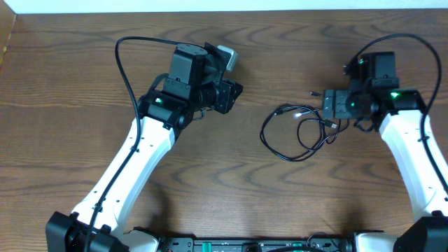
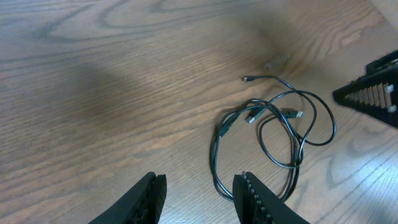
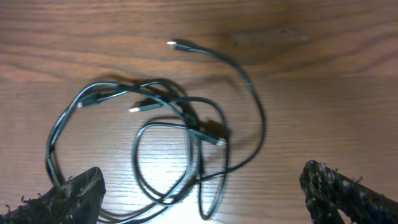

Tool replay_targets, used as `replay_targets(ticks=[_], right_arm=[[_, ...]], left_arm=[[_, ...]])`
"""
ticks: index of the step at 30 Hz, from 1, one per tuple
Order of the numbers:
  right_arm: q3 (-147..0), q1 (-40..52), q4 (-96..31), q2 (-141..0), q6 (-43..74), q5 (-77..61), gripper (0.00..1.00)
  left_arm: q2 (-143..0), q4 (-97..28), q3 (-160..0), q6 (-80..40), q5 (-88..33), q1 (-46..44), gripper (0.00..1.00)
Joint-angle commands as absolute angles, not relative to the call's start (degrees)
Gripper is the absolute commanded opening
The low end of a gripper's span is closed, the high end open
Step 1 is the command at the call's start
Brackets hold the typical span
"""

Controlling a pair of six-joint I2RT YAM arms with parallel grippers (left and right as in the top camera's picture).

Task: Untangle cables

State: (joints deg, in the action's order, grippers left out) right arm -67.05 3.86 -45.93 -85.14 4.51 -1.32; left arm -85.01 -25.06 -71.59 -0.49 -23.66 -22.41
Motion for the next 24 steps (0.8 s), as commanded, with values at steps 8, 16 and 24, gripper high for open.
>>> replay_targets(ticks=[8,16,24], right_arm=[[-65.54,6.37,-44.97,-83.26,4.64,-2.13,0.99],[-61.32,6.48,-42.59,-83.37,5.17,1.34,0.99],[-57.08,7.33,-36.67,-84.36,9.08,1.34,0.96]], left_arm=[[-84.97,-24.77,-71.46,0.51,-23.33,-23.22,0.41],[-84.97,-24.82,-71.46,0.64,-23.33,-23.77,0.41],[-84.99,-29.02,-71.46,0.4,-23.31,-23.83,0.4]])
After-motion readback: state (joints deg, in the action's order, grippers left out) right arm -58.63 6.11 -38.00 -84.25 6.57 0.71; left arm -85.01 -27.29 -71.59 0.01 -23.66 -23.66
